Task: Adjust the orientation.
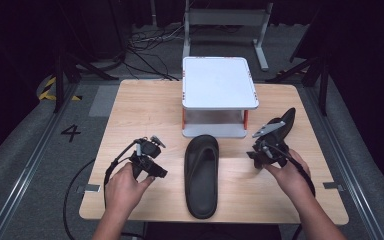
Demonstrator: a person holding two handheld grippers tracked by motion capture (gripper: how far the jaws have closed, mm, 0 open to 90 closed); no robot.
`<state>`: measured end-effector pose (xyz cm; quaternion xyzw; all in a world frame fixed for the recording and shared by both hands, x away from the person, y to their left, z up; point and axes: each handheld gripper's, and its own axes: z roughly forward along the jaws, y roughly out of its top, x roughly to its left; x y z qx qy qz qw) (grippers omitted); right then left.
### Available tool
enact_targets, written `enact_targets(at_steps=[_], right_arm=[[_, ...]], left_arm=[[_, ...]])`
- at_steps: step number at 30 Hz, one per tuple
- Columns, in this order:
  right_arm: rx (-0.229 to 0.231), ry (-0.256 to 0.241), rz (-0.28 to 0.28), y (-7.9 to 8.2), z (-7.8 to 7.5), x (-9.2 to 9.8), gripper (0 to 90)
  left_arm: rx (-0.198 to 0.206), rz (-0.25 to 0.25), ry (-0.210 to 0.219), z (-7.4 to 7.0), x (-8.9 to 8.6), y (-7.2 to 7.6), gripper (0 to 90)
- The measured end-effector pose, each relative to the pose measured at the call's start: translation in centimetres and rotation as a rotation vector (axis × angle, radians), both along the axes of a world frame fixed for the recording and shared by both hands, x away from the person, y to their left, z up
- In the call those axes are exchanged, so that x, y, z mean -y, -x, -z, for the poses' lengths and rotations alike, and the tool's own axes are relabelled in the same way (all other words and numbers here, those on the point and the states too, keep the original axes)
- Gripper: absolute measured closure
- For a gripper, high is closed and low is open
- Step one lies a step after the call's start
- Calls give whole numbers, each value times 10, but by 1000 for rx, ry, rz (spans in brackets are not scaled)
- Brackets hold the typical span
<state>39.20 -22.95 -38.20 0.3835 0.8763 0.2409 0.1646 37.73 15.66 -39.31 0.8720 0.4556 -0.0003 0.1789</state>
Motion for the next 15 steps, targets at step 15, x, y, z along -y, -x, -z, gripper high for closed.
enact_targets(at_steps=[15], right_arm=[[73, -89, 140, -7, -25, 65, 622]], left_arm=[[97, -70, 51, 0, -60, -5, 432]])
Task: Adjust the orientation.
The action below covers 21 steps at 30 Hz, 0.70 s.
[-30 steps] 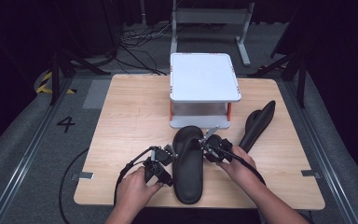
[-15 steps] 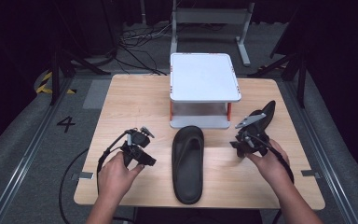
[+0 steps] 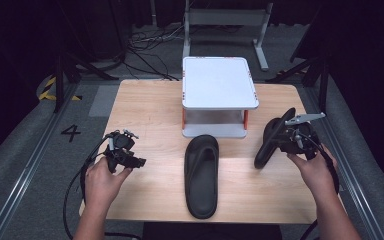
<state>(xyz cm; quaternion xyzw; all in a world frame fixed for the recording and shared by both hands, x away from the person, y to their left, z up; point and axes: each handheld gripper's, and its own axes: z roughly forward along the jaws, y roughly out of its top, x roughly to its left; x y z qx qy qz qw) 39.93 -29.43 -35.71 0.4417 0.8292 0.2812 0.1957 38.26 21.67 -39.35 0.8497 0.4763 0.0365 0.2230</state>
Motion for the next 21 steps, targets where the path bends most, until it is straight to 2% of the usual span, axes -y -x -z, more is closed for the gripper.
enact_targets(at_steps=[1, 2, 6, 8, 12, 14, 18, 20, 21], right_arm=[[1, 0, 1, -1, 0, 0, 622], [2, 1, 3, -4, 0, 0, 622], [15, 6, 5, -14, -1, 1, 626], [29, 14, 31, -20, -5, 7, 634], [27, -45, 64, -30, -7, 20, 688], [14, -25, 46, -34, -3, 16, 743], [13, 7, 16, -39, 5, 2, 763], [12, 15, 9, -40, 6, -1, 764], [5, 16, 0, -41, 6, -2, 765]], left_arm=[[-6, 11, 27, 0, -1, 2, 433], [-9, 15, 28, 0, 0, 4, 433], [-3, 24, 9, 1, 1, 8, 435], [3, 20, 6, 2, 1, 12, 436], [7, 21, -14, 5, 0, 14, 444], [1, 21, -24, 7, 0, 14, 445], [-6, 27, -30, 9, 1, 15, 445], [-11, 37, -18, 9, 1, 15, 445], [-14, 46, 2, 9, 1, 15, 445]])
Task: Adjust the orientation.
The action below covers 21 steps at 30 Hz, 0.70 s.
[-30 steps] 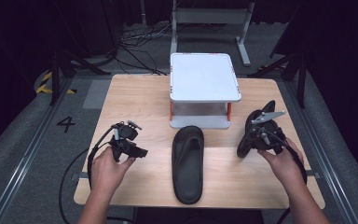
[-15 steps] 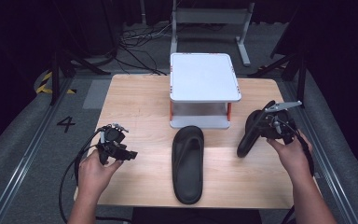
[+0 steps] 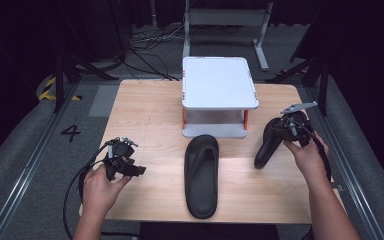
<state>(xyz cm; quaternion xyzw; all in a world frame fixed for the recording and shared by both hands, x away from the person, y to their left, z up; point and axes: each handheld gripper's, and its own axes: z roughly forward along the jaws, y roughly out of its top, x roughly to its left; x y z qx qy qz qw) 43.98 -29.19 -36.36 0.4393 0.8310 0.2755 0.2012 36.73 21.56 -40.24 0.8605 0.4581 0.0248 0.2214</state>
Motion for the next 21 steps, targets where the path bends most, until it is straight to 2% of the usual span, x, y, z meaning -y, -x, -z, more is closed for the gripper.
enact_targets(at_steps=[2, 6, 7, 10, 11, 12, 14, 15, 17, 18, 20, 21], right_arm=[[-17, 9, -2, -1, 2, 1, 774], [-38, 1, 9, 3, 1, 8, 784], [-65, 36, 24, 6, 5, 13, 781], [-76, 48, 31, 10, 9, 20, 780], [-85, 39, 58, 13, 11, 27, 774], [-85, 39, 58, 13, 11, 27, 774], [-64, 9, 66, 18, 6, 31, 774], [-47, 3, 61, 19, 3, 30, 777], [-2, -5, 31, 21, -4, 22, 786], [-2, -5, 31, 21, -4, 22, 786], [17, -15, -9, 14, -5, 7, 797], [17, -15, -9, 14, -5, 7, 797]], left_arm=[[2, -5, 18, -2, 0, 0, 445], [2, -4, 13, -2, 1, -3, 444], [0, -5, 14, -2, 2, -5, 441], [-10, 8, 20, -1, 7, -11, 434], [-7, 21, 16, -1, 10, -14, 435], [-2, 26, 15, -2, 13, -16, 435], [13, 38, 24, -4, 19, -21, 437], [18, 47, 14, -4, 22, -23, 439], [12, 48, 11, -4, 26, -25, 439], [12, 48, 11, -4, 26, -25, 439], [9, 57, -3, -1, 27, -24, 439], [8, 53, -4, 0, 27, -23, 439]])
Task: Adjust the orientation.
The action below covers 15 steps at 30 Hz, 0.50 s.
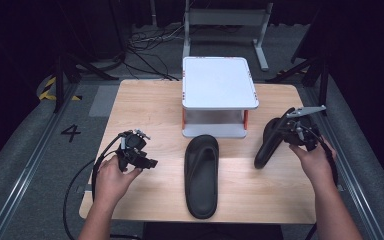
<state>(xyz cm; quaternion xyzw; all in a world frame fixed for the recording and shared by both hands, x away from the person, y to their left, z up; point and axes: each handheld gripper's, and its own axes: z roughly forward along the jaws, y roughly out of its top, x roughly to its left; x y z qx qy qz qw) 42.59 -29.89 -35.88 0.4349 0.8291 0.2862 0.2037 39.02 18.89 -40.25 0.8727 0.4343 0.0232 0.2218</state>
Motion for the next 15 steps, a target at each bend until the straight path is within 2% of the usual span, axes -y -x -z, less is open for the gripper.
enact_targets(at_steps=[5, 6, 10, 15], right_arm=[[-35, 44, -36, -13, 11, -19, 798], [-27, 44, -40, -13, 12, -19, 798], [-44, 38, -23, -6, 8, -10, 808], [-87, 24, 21, 11, 5, 12, 816]], left_arm=[[4, -16, 10, 0, -8, 3, 439], [2, -23, 13, 0, -10, 4, 439], [2, -31, 25, -1, -12, 2, 439], [5, -24, 18, -3, -8, -8, 439]])
